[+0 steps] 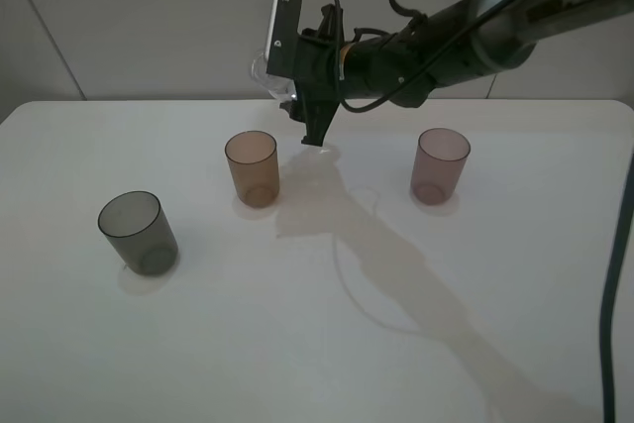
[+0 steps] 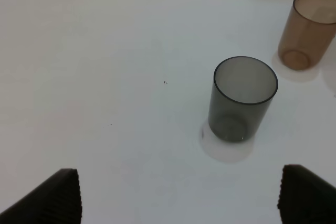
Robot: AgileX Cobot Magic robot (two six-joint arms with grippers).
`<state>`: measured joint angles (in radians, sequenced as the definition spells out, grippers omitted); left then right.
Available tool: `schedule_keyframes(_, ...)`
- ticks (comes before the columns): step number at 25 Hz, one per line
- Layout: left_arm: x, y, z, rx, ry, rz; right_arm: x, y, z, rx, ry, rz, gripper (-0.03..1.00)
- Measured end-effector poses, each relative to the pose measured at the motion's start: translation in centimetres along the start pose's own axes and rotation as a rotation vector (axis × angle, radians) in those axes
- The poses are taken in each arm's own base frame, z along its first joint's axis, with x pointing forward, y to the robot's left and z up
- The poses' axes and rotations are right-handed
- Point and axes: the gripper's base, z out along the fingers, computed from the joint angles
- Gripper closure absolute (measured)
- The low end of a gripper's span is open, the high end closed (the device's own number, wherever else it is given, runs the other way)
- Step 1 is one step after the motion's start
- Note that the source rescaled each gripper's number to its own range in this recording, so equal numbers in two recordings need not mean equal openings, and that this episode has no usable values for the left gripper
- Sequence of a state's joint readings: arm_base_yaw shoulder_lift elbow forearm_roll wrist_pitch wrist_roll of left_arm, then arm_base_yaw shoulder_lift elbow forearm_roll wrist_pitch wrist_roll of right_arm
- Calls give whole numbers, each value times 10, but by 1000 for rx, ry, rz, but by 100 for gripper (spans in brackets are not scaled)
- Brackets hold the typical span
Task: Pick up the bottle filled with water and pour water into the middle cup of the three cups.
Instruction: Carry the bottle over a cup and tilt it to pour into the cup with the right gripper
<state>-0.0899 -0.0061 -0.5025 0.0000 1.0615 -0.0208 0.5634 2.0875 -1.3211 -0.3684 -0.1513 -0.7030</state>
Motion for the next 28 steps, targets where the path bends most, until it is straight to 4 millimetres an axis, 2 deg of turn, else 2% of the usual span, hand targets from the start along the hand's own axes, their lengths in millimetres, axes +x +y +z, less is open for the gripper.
schedule_keyframes(15,0,0,0,0,0,0,1,10,12,31,-69,-310,97)
schedule_keyframes(22,0,0,0,0,0,0,-2,3,14,134,-98,-363,97)
schedule_keyframes(28,0,0,0,0,0,0,3,11,21,128,-89,-358,97)
